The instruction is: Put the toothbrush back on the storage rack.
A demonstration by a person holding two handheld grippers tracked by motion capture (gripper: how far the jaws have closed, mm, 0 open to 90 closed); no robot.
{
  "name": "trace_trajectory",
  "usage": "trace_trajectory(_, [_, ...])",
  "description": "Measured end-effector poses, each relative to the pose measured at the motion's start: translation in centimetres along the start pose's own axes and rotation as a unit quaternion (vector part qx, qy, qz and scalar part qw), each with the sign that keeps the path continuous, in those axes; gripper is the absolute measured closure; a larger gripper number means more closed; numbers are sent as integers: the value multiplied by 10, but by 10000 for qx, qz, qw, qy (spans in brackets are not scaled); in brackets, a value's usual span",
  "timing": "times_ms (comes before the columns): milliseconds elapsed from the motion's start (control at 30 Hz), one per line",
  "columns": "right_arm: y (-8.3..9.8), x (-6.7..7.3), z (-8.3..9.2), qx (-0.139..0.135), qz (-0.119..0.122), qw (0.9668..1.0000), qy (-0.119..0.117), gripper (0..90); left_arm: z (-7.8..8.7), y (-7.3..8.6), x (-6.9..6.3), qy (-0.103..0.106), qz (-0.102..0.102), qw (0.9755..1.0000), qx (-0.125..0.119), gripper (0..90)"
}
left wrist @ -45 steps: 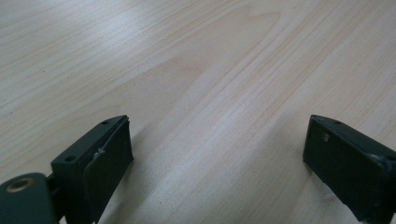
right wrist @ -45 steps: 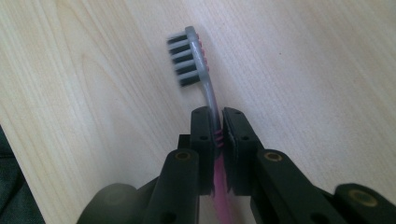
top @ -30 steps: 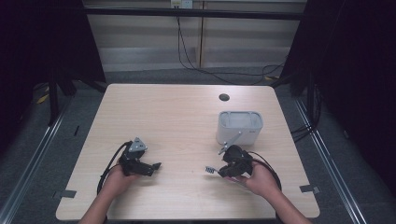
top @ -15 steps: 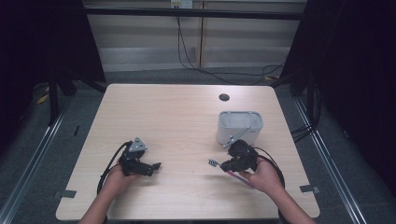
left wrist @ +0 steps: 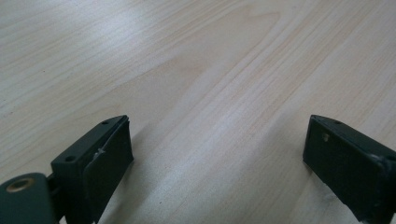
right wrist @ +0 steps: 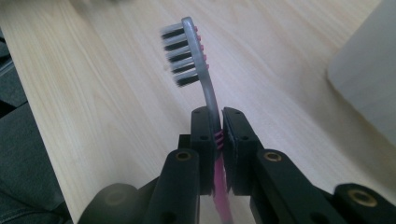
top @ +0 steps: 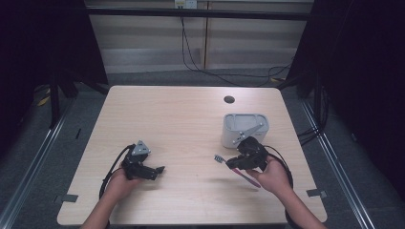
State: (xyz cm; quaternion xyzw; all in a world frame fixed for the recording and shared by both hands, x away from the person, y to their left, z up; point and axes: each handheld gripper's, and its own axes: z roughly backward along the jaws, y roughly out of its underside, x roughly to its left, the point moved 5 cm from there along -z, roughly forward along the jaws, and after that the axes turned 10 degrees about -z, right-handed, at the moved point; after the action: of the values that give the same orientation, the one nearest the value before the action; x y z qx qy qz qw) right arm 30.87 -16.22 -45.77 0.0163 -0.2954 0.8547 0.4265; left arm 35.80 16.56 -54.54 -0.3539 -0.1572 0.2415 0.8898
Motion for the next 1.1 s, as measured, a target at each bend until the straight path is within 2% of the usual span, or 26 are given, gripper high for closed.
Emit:
trace_trajectory(67, [-1,0,2,-34,-13,10000,-5,838,0,0,0,4,2,10000,-8,76])
trace_trajectory(133, [-4,-2,8,-207,-122,9996,-120,838,0,0,0,5,3,10000,-9,76])
trace_trajectory(433, [-11,-8,20,-633,-266,9975,-152,837,0,0,0,4,4,10000,-10,76])
trace_trajectory(1100, [-24,-11,39,-1246,-349,9915,-145,837,0,0,0,3,4,10000,-9,76])
